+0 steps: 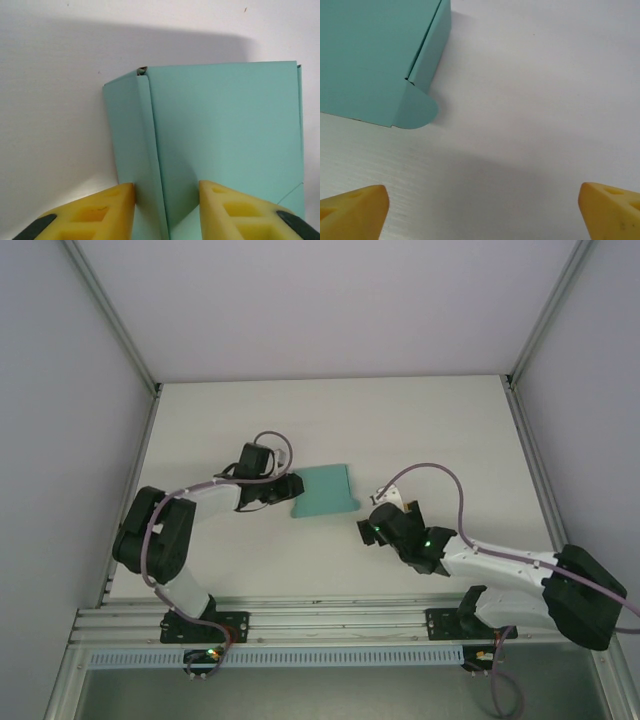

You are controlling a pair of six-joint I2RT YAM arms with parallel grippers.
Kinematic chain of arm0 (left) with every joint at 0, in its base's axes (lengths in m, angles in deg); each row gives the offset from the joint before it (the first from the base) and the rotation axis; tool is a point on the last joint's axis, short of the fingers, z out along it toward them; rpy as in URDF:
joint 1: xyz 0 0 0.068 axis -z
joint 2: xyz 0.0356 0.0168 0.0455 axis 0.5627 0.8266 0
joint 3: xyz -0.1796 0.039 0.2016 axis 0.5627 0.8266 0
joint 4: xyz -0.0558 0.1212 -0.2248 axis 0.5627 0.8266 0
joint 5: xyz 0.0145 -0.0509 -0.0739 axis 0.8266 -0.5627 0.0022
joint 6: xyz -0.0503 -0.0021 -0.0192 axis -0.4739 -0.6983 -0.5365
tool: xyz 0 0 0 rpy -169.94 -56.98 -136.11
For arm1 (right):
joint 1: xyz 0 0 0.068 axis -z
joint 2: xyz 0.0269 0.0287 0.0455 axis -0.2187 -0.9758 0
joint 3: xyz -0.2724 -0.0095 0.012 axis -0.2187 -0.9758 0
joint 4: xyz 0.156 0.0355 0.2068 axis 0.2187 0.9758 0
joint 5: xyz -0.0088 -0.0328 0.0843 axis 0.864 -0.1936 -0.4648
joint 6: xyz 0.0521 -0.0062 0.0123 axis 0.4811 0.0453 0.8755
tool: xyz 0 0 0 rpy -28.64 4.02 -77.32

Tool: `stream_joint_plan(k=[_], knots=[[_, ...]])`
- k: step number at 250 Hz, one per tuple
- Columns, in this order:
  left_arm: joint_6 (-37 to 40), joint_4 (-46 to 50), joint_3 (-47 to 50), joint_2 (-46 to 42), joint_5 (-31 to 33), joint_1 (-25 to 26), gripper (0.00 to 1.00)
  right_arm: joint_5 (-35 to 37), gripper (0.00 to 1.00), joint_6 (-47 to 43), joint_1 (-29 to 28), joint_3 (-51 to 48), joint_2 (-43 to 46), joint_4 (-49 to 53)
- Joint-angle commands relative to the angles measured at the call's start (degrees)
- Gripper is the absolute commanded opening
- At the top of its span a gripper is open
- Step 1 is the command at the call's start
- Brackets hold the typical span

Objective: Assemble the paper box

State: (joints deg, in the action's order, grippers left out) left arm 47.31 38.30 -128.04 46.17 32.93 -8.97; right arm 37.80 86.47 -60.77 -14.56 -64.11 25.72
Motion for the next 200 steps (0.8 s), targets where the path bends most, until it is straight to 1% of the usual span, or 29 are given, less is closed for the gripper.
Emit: stream_joint_plan(k=[1,12,16,34,46,61,88,91,100,128,141,163,182,200], knots=[[-0.51,-2.17,2.65,3.06,-2.41,-0.99,0.31,-10.06,1.00,0.48,4.16,0.65,2.03,-4.55],[-2.05,-5.07,3.80,3.51,-4.34,-1.02,0.27,-14.60,1.00,2.31,6.92,1.25,1.69,-6.63],[-2.83,-6.35,4.37,3.68,-5.08,-2.55,0.26,-16.07,1.00,3.46,7.98,1.52,1.37,-7.22],[-5.94,-12.57,6.92,4.34,-8.21,-4.08,0.18,-23.41,1.00,7.51,12.34,3.12,-0.79,-9.76],[-7.73,-16.17,8.57,4.82,-10.20,-5.05,0.14,-27.01,1.00,9.58,14.40,4.57,-2.59,-10.69],[-8.69,-18.89,9.95,5.41,-12.04,-6.20,0.09,-29.81,1.00,11.25,16.23,7.07,-5.35,-10.29],[-8.92,-21.29,11.15,6.49,-13.15,-7.30,0.08,-35.18,1.00,13.42,18.85,12.18,-10.91,-7.81],[-8.97,-21.60,11.16,6.58,-14.51,-7.30,0.08,-35.90,1.00,13.58,19.13,12.70,-11.56,-7.75],[-9.03,-22.38,11.33,7.10,-15.20,-7.57,0.07,-38.62,1.00,13.90,19.75,14.08,-12.89,-8.14],[-11.26,-26.98,12.52,9.03,-17.54,-8.51,0.07,-47.12,1.00,17.13,21.69,17.86,-21.02,-10.50],[-12.12,-28.95,13.10,9.89,-18.50,-8.88,0.06,-49.64,1.00,19.02,22.60,19.46,-24.27,-11.04],[-12.76,-29.97,13.68,10.53,-18.53,-9.14,0.06,-54.02,1.00,21.78,24.06,20.72,-29.23,-14.70],[-12.42,-29.84,13.62,10.31,-18.73,-9.15,0.06,-58.71,1.00,24.06,24.64,21.46,-33.02,-20.24],[-11.69,-28.91,13.23,9.84,-18.57,-9.09,0.07,-63.03,0.96,24.70,24.50,23.21,-36.15,-23.54]])
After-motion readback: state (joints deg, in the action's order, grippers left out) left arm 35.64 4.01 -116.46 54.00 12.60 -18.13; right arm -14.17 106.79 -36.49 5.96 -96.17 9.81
